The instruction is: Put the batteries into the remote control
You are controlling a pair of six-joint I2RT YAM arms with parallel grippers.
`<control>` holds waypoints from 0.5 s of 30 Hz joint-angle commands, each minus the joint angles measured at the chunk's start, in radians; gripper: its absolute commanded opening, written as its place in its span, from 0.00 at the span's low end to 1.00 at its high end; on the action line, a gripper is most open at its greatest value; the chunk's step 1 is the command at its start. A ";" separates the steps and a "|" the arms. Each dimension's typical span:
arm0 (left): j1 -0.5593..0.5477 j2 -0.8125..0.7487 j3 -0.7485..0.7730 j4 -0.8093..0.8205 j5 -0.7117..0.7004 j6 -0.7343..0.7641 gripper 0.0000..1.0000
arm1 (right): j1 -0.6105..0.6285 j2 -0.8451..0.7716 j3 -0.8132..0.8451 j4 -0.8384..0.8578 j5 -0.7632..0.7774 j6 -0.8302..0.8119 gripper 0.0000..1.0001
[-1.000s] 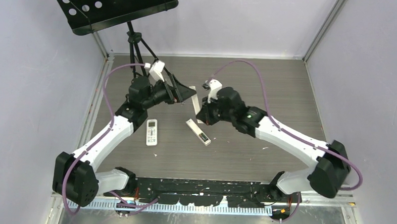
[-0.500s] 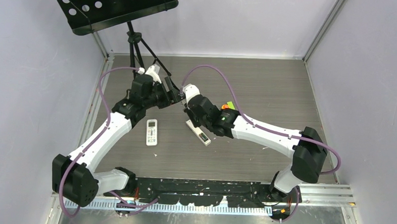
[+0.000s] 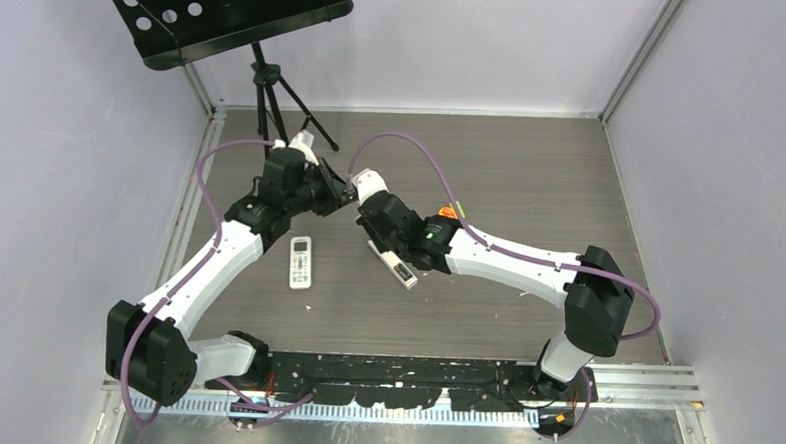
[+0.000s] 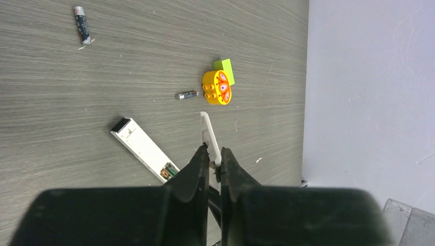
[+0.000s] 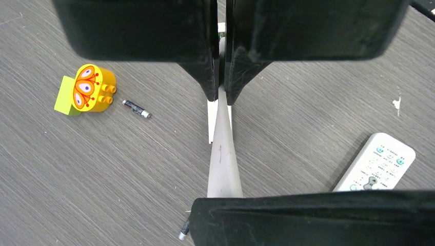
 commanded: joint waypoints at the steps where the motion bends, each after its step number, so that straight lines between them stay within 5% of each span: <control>1: 0.000 0.006 -0.010 0.027 0.021 -0.027 0.00 | 0.003 -0.002 0.053 0.050 0.041 0.011 0.01; 3: 0.000 0.005 -0.009 0.026 0.017 -0.008 0.00 | 0.003 -0.010 0.045 0.046 0.022 0.015 0.09; 9: 0.009 -0.003 -0.006 0.033 0.027 0.124 0.00 | -0.002 -0.096 -0.001 -0.018 -0.049 0.063 0.62; 15: 0.044 -0.010 -0.023 0.122 0.223 0.232 0.00 | -0.056 -0.276 -0.113 -0.039 -0.193 0.223 0.74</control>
